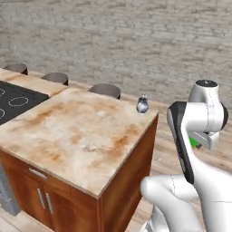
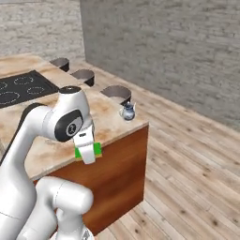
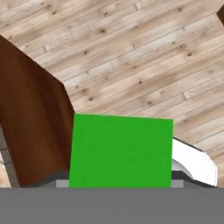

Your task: Place the sponge inside the microwave to prepare for sanitizing.

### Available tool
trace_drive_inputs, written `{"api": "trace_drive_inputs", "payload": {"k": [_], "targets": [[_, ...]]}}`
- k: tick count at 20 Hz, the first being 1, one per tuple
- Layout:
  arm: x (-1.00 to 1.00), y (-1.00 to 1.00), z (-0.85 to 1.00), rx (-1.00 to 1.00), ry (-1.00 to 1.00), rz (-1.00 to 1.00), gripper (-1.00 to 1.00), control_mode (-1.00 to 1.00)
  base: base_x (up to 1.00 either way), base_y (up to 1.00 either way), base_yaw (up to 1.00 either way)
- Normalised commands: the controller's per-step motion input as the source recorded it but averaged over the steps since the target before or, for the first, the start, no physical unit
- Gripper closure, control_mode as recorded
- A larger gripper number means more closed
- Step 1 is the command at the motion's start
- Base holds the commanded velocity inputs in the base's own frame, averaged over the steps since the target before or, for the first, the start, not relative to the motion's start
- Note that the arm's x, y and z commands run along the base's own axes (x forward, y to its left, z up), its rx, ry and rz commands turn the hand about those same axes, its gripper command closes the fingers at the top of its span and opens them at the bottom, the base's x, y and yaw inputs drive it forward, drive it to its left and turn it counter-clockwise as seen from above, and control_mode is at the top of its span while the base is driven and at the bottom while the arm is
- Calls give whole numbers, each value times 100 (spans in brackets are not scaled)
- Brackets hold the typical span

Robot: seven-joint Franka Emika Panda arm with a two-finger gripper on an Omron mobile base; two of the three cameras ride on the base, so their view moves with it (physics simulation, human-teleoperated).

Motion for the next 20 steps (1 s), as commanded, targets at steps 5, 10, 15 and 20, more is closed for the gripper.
{"api": "trace_drive_inputs", "payload": {"k": [5, 10, 15, 20], "targets": [[0, 0, 0, 0, 0, 0, 100, 100, 1, -39, -75], [0, 0, 0, 0, 0, 0, 100, 100, 0, -37, -81], [0, 0, 0, 0, 0, 0, 100, 100, 6, -45, -85], [0, 0, 0, 0, 0, 0, 100, 100, 25, -22, -81]]}}
